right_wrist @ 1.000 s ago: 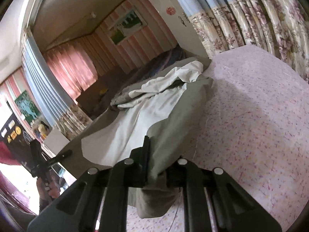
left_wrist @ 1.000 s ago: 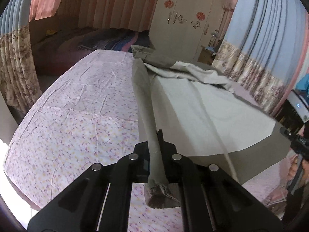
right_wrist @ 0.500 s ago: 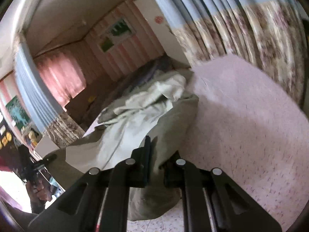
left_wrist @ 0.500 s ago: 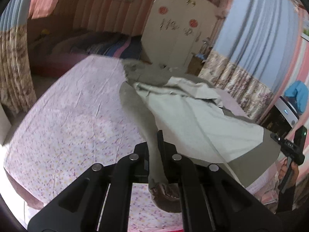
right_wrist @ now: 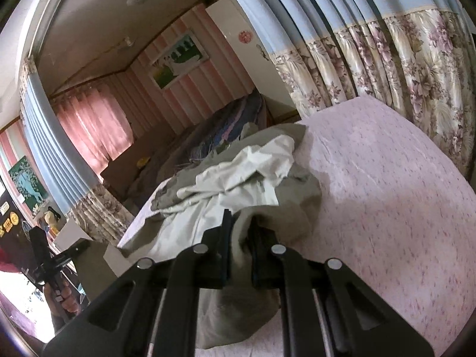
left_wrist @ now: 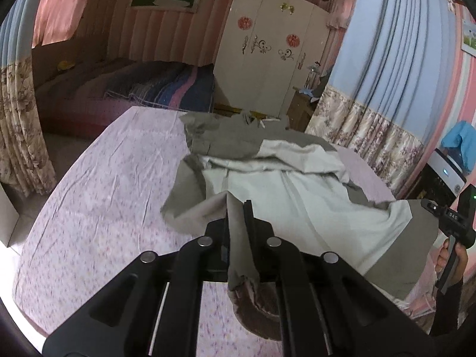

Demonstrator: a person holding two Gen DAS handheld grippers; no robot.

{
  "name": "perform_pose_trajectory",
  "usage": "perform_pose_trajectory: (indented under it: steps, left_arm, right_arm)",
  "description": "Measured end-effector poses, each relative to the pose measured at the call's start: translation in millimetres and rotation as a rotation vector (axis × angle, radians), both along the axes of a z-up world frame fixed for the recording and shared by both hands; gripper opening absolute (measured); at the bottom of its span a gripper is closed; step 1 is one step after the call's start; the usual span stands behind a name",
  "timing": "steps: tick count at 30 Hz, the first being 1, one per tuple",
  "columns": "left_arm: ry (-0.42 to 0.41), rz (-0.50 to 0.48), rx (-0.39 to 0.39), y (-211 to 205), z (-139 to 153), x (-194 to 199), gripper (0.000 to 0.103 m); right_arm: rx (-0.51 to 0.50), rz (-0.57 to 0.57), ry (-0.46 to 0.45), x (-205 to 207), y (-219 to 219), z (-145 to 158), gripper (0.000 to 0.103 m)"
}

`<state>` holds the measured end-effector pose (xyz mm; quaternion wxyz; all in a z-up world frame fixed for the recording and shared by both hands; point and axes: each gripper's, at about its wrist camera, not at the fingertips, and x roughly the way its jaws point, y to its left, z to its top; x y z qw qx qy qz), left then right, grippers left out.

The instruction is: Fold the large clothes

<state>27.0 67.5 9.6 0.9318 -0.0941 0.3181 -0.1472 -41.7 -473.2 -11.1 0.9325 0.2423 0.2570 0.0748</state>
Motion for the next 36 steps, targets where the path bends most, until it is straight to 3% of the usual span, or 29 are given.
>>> perform_pose_trajectory:
  steps: [6,18,23,27,29,33,35,36]
  left_arm:
    - [-0.001,0.004,0.019,1,13,59,0.004]
    - [-0.038,0.008,0.182,-26,33,210,0.005]
    - [-0.027,0.057,0.215,-28,34,286,0.007]
    - [0.047,0.101,0.289,-35,12,351,0.009]
    - [0.142,0.107,0.380,-46,-19,391,0.011]
    - [0.294,0.087,0.499,-60,-79,426,0.014]
    - [0.307,0.086,0.501,-58,-86,427,0.016]
    - [0.310,0.080,0.472,-54,-84,426,0.025]
  right_arm:
    - [-0.046,0.007,-0.022,53,-1,22,0.011]
    - [-0.220,-0.040,0.084,219,1,50,0.010]
    - [-0.334,-0.088,0.147,296,7,53,0.010]
    - [-0.409,-0.114,0.265,364,7,34,0.010]
    - [-0.433,-0.092,0.401,404,3,4,0.011]
    - [-0.258,-0.057,0.585,441,-20,-61,0.023]
    - [-0.212,-0.055,0.558,437,-24,-64,0.028]
    - [-0.196,-0.047,0.550,435,-26,-62,0.033]
